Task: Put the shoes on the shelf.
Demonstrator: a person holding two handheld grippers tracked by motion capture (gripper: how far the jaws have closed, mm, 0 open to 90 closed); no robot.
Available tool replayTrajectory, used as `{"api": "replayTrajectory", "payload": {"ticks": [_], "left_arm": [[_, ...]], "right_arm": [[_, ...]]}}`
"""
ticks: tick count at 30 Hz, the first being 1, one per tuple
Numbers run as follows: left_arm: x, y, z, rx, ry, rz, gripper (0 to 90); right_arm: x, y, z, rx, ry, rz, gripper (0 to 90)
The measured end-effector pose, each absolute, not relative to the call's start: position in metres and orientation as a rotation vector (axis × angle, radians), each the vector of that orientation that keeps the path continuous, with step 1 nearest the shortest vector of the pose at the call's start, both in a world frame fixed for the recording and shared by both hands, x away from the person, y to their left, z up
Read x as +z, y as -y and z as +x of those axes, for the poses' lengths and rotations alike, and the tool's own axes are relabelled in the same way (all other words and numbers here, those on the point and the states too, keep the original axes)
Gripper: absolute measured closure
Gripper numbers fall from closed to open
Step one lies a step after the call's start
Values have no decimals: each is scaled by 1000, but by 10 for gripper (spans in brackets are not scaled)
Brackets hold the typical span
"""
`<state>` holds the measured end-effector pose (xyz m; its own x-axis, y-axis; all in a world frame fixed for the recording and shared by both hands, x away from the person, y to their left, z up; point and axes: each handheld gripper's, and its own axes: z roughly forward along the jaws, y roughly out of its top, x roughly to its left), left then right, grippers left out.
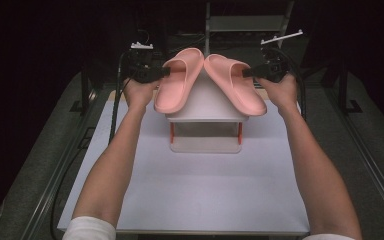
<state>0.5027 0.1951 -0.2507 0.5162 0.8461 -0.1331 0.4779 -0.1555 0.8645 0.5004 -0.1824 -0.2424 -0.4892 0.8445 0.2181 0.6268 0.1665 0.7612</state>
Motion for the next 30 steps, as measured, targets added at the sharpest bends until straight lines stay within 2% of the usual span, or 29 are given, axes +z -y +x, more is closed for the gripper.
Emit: {"api": "replayTrajectory", "payload": {"ticks": [30], "left_arm": [[-249, -191, 500, 488, -1092, 1772, 749]], "right_arm": [[-244, 184, 503, 1265, -2112, 1496, 760]]}}
